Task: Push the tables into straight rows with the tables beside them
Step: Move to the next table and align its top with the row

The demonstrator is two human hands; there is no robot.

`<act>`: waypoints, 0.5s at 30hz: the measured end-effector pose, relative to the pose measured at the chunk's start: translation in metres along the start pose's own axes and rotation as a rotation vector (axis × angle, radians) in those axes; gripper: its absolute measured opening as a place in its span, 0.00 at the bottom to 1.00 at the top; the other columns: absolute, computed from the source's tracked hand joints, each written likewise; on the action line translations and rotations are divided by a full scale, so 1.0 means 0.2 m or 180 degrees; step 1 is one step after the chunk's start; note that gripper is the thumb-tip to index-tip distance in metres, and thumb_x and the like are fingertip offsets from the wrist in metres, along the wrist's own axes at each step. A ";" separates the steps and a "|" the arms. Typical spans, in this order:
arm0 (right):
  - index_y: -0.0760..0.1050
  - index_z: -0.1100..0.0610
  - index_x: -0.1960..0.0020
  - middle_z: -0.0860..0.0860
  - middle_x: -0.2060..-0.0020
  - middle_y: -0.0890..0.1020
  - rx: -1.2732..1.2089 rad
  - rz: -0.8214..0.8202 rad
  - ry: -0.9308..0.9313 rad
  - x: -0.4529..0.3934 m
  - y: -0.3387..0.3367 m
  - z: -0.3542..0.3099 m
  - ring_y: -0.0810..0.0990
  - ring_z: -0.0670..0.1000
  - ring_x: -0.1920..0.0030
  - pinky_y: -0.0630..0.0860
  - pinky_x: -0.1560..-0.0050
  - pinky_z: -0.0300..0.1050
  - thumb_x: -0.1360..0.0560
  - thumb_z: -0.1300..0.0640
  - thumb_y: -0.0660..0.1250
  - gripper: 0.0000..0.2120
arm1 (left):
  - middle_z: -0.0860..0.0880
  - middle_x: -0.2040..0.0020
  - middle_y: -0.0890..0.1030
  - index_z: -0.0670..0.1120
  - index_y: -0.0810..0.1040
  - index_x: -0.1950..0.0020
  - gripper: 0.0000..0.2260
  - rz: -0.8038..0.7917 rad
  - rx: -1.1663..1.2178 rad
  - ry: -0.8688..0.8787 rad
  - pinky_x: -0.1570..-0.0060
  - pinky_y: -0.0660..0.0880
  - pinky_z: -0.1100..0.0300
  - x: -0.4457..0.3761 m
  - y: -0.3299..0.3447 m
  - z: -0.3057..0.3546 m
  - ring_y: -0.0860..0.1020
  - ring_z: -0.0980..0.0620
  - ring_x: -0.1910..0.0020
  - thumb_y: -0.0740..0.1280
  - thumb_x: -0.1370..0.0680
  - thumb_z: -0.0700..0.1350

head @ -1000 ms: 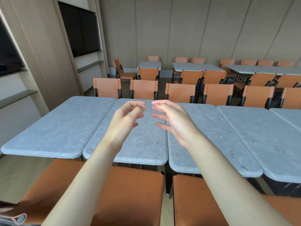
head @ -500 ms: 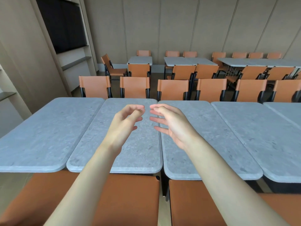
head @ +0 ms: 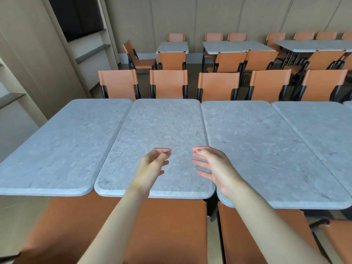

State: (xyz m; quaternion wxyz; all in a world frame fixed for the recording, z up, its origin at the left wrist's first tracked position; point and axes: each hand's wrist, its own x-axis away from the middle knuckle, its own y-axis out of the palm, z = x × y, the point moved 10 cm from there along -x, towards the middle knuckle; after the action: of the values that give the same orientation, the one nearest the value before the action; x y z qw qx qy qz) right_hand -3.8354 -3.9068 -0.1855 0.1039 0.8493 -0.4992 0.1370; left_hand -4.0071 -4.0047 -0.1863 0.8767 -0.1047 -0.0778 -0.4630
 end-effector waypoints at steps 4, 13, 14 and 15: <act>0.81 0.52 0.42 0.49 0.42 0.83 -0.0100 0.0262 0.0380 -0.19 0.12 0.23 0.83 0.48 0.43 0.78 0.35 0.54 0.18 0.55 0.63 0.09 | 0.54 0.41 0.82 0.48 0.82 0.43 0.08 -0.0115 -0.0053 -0.0365 0.37 0.76 0.50 -0.21 -0.15 -0.24 0.81 0.52 0.42 0.65 0.18 0.47; 0.80 0.52 0.43 0.49 0.42 0.81 0.0053 0.0663 0.1135 -0.51 0.47 0.77 0.82 0.47 0.44 0.78 0.48 0.46 0.17 0.55 0.63 0.08 | 0.53 0.42 0.81 0.51 0.82 0.45 0.06 -0.0337 -0.0250 -0.1174 0.38 0.76 0.51 -0.60 -0.54 -0.82 0.79 0.52 0.41 0.65 0.19 0.47; 0.80 0.51 0.44 0.49 0.42 0.82 0.0081 0.0711 0.1220 -0.51 0.49 0.84 0.82 0.47 0.45 0.78 0.47 0.47 0.18 0.56 0.63 0.08 | 0.54 0.41 0.81 0.51 0.81 0.44 0.07 -0.0368 -0.0259 -0.1284 0.39 0.76 0.52 -0.62 -0.57 -0.89 0.79 0.53 0.41 0.65 0.18 0.46; 0.80 0.51 0.45 0.49 0.43 0.82 0.0098 0.0760 0.1291 -0.51 0.50 0.91 0.82 0.47 0.45 0.79 0.47 0.47 0.18 0.56 0.62 0.08 | 0.54 0.41 0.80 0.51 0.81 0.44 0.07 -0.0402 -0.0252 -0.1408 0.39 0.76 0.52 -0.63 -0.59 -0.97 0.79 0.54 0.42 0.64 0.18 0.46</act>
State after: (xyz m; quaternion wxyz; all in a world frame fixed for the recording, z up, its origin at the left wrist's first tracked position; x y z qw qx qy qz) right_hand -3.9461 -3.9279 -0.3860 0.1722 0.7408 -0.5628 0.3237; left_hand -4.1667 -4.0192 -0.3897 0.8028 -0.2328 -0.2563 -0.4854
